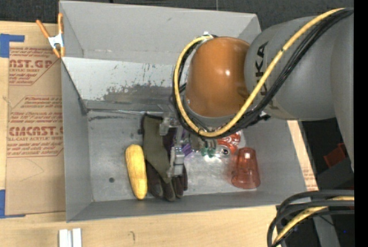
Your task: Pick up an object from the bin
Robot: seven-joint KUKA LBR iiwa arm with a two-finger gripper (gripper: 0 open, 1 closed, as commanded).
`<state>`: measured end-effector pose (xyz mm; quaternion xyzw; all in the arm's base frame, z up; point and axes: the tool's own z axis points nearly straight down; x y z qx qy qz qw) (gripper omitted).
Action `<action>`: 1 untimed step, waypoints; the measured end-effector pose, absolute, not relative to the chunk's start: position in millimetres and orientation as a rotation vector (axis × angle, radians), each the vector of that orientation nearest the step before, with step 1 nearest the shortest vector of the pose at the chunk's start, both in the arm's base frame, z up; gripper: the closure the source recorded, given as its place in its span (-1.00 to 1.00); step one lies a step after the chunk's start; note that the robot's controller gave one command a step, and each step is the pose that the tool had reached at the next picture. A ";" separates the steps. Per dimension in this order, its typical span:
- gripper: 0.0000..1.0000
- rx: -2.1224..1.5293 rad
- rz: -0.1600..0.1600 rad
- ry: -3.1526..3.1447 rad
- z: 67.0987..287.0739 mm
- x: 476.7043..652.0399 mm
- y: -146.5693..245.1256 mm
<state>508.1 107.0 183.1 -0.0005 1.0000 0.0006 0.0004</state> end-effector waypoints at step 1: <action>-1.00 0.082 0.005 3.133 141.1 508.3 86.8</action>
Offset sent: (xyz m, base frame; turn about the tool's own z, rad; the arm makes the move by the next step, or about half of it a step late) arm 0.0140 -0.0702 -0.1131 -0.1285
